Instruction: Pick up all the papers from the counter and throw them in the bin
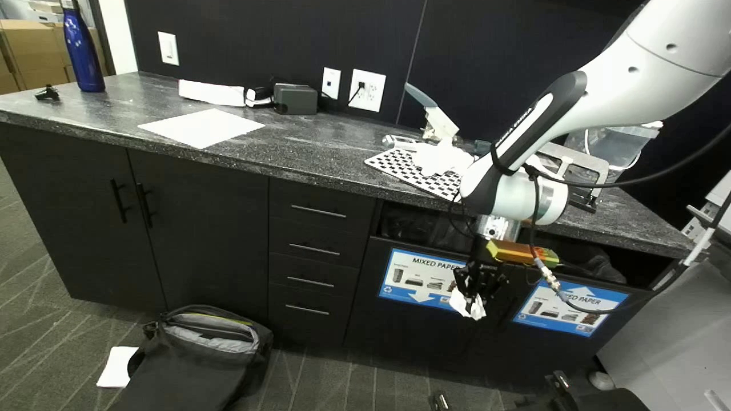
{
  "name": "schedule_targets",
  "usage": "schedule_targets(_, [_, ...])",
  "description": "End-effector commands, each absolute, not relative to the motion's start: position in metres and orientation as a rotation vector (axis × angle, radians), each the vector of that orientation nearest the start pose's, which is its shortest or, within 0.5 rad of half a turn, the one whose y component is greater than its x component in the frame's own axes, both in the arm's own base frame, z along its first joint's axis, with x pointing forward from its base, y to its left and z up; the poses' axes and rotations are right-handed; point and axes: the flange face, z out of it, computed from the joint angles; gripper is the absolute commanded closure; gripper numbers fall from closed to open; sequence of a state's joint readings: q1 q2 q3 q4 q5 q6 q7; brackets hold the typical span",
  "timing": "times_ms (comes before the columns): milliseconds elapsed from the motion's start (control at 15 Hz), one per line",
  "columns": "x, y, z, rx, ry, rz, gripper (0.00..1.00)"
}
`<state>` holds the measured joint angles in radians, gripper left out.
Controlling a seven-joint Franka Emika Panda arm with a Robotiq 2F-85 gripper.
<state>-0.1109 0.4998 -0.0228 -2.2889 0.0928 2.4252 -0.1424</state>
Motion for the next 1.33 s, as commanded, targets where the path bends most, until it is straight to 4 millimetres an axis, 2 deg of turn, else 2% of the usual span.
schedule_targets(0, [0.479,-0.050,0.097,-3.102,0.070,0.258,0.92])
schedule_targets(200, [0.489,-0.040,0.095,-3.153,0.014,-0.019,0.92])
schedule_targets(400, [0.507,-0.037,0.111,-3.131,0.058,-0.304,0.92])
schedule_targets(733, [0.532,-0.041,0.121,-3.076,0.101,-0.754,0.92])
schedule_targets(1133, [0.538,-0.053,0.094,-2.920,0.272,-1.200,0.91])
schedule_targets(1267, [0.545,-0.057,0.087,-2.862,0.312,-1.330,0.91])
